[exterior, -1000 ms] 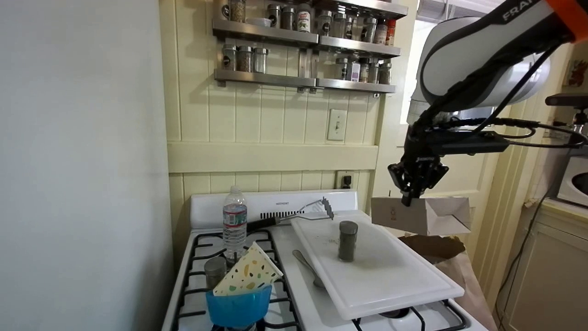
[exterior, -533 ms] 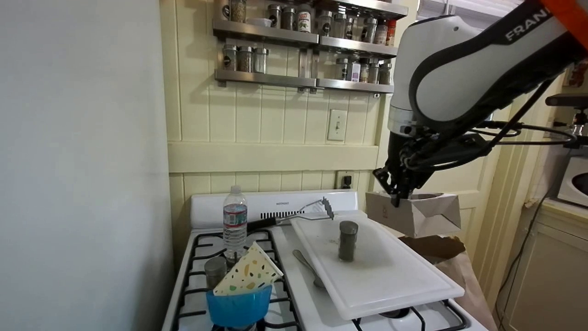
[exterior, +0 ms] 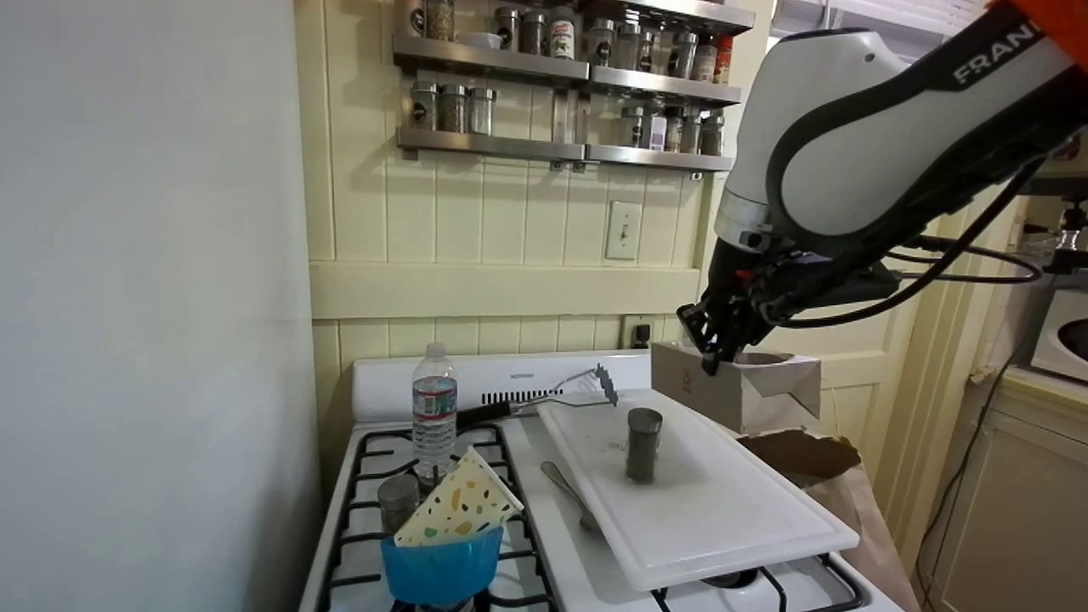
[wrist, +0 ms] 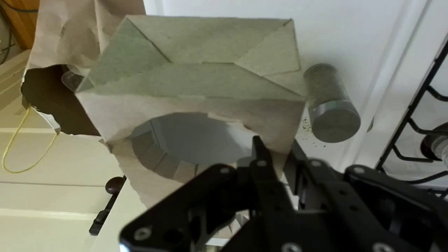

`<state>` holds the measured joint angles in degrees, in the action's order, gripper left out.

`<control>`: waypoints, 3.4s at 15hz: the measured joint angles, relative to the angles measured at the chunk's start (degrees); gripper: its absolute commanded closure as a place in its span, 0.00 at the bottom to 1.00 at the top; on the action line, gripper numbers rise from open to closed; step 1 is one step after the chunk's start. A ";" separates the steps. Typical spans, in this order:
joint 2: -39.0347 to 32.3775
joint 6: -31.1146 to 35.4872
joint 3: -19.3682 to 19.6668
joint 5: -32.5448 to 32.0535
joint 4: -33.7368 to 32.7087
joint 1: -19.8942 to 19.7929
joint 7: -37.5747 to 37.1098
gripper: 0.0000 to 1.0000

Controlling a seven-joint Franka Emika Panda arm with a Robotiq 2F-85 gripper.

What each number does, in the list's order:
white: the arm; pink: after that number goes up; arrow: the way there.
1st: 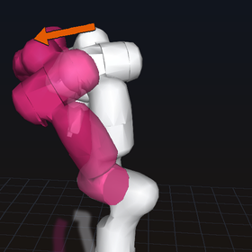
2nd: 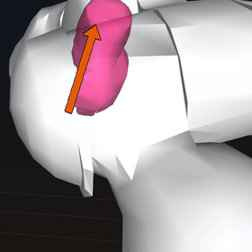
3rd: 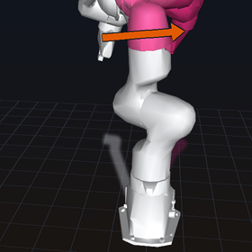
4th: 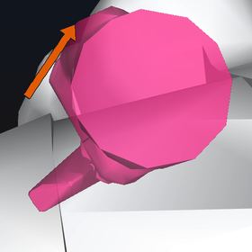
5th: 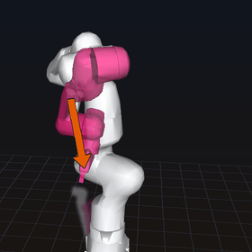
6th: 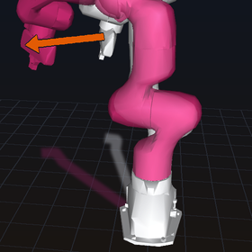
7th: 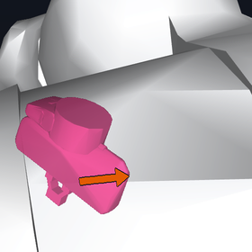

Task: Place the cup holder on the right side of the chopping board

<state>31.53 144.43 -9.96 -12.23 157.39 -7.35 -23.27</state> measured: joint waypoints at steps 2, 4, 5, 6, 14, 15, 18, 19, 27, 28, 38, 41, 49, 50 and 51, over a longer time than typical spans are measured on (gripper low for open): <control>0.15 -0.70 0.08 0.92 -0.03 -0.01 -0.23 0.96; 0.16 -0.73 0.13 1.13 -0.03 -0.04 -0.23 0.96; 0.16 -0.72 -0.03 0.95 -0.04 -0.24 -0.35 0.96; 0.13 -0.35 -0.46 0.55 -0.04 -0.71 -1.06 0.96; -4.92 15.64 0.47 0.71 0.14 -2.41 -1.89 0.96; -6.11 17.30 0.98 0.81 0.14 -2.55 -1.24 0.96; -9.60 20.05 2.28 1.75 0.15 -2.64 0.94 0.96; -10.61 20.20 2.52 1.87 0.13 -2.65 1.44 0.96; -14.15 20.23 1.10 -1.39 0.11 -7.43 1.99 0.96; -14.38 20.23 0.87 -1.72 0.11 -7.77 1.99 0.96; -16.48 20.23 -2.88 -3.21 -0.87 -8.75 -0.19 0.38; -17.27 20.23 -2.88 -3.15 -1.21 -8.75 -0.19 0.14; -13.53 18.43 2.22 3.59 -0.01 -5.19 0.19 0.00; -11.44 16.70 2.96 4.47 0.23 -5.05 0.09 0.00; -9.38 14.36 3.48 5.06 -0.11 -5.16 -0.08 0.01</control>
